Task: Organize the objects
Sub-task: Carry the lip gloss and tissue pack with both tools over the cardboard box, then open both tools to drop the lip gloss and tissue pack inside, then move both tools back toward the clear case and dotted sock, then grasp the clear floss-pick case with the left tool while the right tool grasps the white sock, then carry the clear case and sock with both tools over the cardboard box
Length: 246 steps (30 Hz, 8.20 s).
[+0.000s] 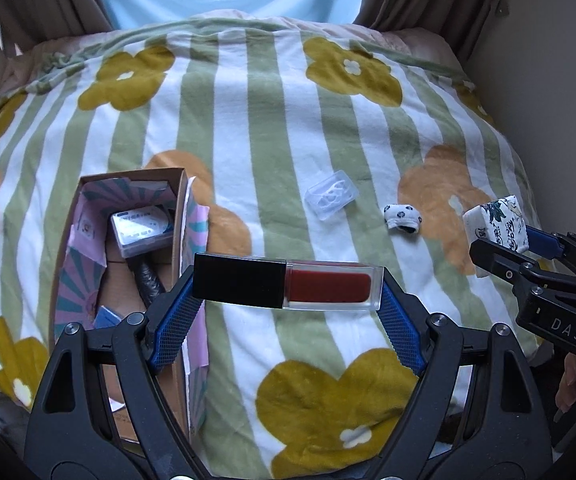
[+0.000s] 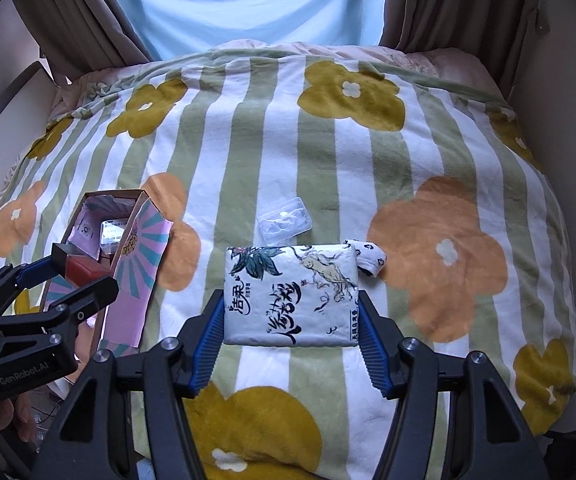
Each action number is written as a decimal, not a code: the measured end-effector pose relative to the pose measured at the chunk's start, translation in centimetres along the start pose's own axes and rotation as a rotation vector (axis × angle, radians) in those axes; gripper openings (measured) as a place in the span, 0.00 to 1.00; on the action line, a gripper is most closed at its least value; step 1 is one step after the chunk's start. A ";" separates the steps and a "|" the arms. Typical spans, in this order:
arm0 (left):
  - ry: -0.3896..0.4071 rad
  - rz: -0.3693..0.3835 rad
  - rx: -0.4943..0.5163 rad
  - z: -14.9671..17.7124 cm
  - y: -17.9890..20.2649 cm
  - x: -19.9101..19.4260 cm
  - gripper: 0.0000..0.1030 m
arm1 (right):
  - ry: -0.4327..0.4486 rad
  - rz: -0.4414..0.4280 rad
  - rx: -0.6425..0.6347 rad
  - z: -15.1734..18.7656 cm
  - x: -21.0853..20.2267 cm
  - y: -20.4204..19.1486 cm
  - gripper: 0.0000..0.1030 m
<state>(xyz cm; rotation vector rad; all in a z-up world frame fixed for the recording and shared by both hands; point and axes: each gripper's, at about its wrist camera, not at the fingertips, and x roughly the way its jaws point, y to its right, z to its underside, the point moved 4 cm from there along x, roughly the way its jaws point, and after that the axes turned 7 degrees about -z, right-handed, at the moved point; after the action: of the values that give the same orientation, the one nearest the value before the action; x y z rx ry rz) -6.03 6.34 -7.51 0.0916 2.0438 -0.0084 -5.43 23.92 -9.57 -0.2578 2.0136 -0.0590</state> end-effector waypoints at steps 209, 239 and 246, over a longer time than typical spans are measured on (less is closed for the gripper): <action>-0.267 0.164 0.487 -7.5 12.1 24.0 0.48 | -0.205 0.006 0.399 -2.0 15.2 14.9 0.59; -0.047 -0.012 -0.068 -1.2 -2.1 1.8 0.48 | -0.122 -0.105 0.061 -0.3 3.0 0.3 0.59; -0.033 -0.002 -0.060 -1.2 -1.6 0.9 0.48 | -0.102 -0.097 0.028 -0.3 2.1 -0.3 0.59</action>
<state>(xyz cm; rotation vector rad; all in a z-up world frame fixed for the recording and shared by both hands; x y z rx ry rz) -7.63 4.82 -7.80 0.0521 2.0098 0.0497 -6.56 23.17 -11.23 -0.3334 1.8973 -0.1328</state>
